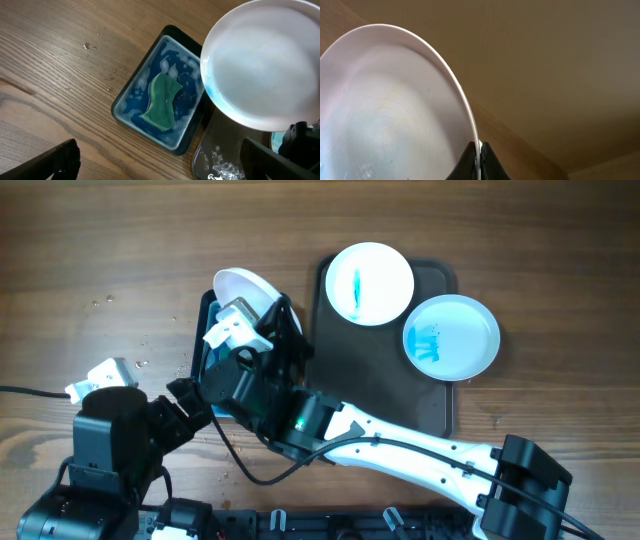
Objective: Clean dirty plates on tray and stack at the side
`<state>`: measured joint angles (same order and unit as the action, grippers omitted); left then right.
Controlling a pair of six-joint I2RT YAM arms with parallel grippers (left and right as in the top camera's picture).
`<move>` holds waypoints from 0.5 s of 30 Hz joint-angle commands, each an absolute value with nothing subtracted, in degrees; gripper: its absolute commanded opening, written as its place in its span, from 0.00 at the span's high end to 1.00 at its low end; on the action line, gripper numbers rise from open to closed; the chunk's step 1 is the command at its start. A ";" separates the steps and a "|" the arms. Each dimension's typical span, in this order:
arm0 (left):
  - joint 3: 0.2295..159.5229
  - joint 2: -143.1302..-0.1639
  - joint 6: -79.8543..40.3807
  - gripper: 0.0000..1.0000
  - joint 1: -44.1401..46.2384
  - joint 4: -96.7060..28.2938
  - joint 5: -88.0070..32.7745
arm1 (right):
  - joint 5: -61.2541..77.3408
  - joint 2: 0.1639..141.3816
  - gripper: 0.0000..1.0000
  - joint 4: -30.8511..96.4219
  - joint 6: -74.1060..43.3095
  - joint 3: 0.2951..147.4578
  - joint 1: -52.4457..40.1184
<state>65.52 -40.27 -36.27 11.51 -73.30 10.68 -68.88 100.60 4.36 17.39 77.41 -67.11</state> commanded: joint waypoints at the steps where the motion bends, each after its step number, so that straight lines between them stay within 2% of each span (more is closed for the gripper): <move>1: 66.02 -40.07 -36.91 0.00 11.33 -73.12 11.20 | -70.37 98.94 0.96 1.91 21.10 78.28 -67.70; 15: 66.02 -40.07 -36.91 0.00 11.33 -73.12 11.20 | -70.37 98.94 0.96 -0.03 20.82 78.28 -67.70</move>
<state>65.52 -40.27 -36.36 11.51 -73.30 10.70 -69.08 100.60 0.71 20.75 77.41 -67.11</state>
